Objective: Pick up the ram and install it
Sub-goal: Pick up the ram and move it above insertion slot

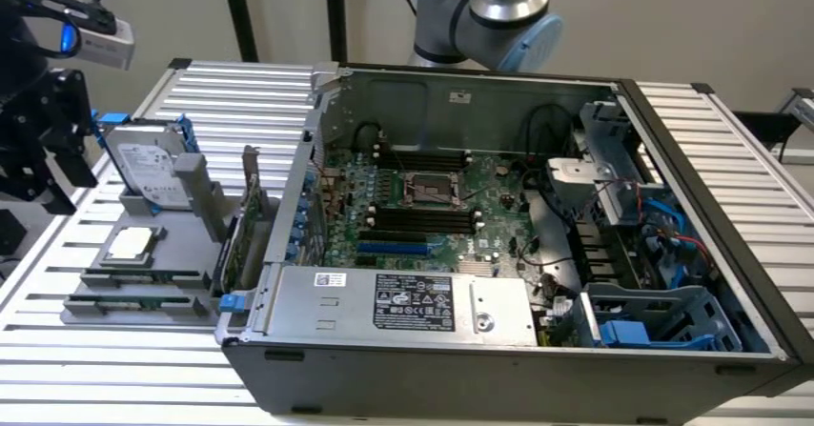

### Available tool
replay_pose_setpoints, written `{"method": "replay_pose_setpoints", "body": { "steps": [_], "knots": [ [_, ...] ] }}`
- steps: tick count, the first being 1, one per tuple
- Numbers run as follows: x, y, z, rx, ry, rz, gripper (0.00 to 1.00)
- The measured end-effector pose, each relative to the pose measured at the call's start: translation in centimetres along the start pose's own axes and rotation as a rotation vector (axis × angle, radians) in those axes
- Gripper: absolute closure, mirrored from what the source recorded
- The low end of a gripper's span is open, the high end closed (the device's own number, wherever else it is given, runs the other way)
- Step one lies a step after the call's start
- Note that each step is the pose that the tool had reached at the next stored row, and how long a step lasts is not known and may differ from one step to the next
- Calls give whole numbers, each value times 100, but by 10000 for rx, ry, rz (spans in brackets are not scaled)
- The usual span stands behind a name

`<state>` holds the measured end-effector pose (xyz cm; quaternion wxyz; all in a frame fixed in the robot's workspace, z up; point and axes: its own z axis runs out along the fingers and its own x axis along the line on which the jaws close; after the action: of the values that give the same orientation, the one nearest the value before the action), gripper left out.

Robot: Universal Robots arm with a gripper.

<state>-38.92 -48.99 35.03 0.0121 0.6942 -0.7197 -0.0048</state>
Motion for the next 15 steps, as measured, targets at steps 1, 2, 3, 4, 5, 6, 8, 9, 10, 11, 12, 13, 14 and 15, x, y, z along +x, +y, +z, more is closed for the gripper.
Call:
{"method": "replay_pose_setpoints", "body": {
  "steps": [1, 2, 3, 4, 5, 6, 8, 9, 10, 11, 12, 13, 14, 15],
  "knots": [
    [11, -1, 18, -1, 0, 0, 58],
    [22, -1, 36, -1, -1, 1, 58],
    [33, -2, 54, -2, -2, 1, 58],
    [45, -3, 75, 0, -6, 1, 58],
    [56, -4, 93, -1, -8, 1, 58],
    [63, -5, 112, 2, -13, 0, 58],
    [71, -5, 147, 0, -15, 1, 58],
    [72, -5, 165, 0, -16, 2, 58],
    [73, -6, 184, 0, -17, 1, 58],
    [74, -7, 201, -1, -17, 0, 58],
    [74, -8, 219, -1, -18, 0, 58],
    [74, -8, 237, -2, -18, 0, 58],
    [73, -8, 256, -1, -19, 0, 58],
    [73, -9, 275, 0, -21, 0, 58]
  ]
}}
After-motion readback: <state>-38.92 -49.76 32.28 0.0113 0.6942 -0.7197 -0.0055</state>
